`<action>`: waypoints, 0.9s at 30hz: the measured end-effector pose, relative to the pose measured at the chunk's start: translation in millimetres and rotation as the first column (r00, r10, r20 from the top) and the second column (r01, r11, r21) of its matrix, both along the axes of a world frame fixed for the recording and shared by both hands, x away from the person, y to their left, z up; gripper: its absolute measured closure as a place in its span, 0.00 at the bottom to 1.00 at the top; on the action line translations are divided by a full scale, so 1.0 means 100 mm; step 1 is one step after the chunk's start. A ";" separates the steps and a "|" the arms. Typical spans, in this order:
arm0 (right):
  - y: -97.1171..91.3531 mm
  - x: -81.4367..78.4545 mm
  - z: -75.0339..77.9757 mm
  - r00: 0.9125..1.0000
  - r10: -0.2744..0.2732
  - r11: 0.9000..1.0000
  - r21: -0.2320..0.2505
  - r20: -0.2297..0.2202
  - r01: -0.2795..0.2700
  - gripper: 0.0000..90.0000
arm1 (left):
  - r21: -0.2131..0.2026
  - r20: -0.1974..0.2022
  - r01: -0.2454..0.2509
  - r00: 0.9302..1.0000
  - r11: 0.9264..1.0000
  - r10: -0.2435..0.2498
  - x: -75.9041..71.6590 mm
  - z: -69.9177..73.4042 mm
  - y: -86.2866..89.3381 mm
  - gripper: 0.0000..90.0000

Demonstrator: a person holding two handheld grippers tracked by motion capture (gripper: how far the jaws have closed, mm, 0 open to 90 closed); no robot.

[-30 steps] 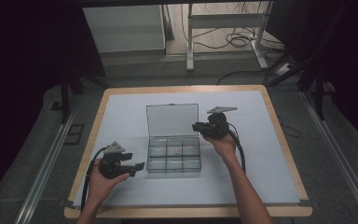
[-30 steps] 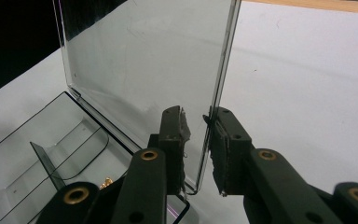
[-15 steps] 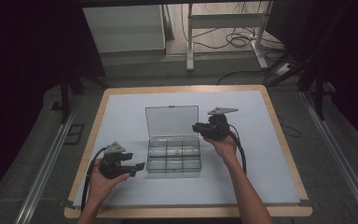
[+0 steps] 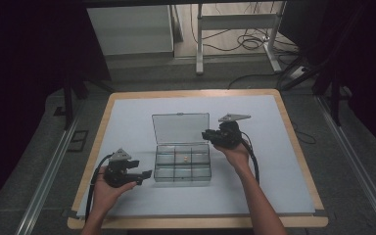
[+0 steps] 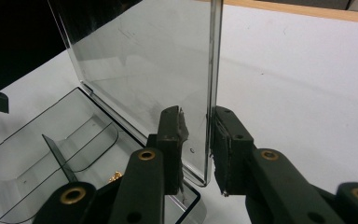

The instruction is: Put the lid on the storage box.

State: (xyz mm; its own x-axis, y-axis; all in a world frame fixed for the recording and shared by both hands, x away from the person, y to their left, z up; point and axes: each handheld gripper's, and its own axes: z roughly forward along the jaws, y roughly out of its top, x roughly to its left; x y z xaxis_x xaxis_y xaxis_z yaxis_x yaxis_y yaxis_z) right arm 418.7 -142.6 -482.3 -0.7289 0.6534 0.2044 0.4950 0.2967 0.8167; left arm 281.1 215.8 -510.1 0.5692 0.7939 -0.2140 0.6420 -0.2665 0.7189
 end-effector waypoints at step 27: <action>0.01 -0.10 0.00 0.998 0.039 0.999 -0.012 0.039 -0.038 0.74 | 0.001 0.004 -0.001 1.000 1.000 0.001 0.00 0.00 0.00 0.33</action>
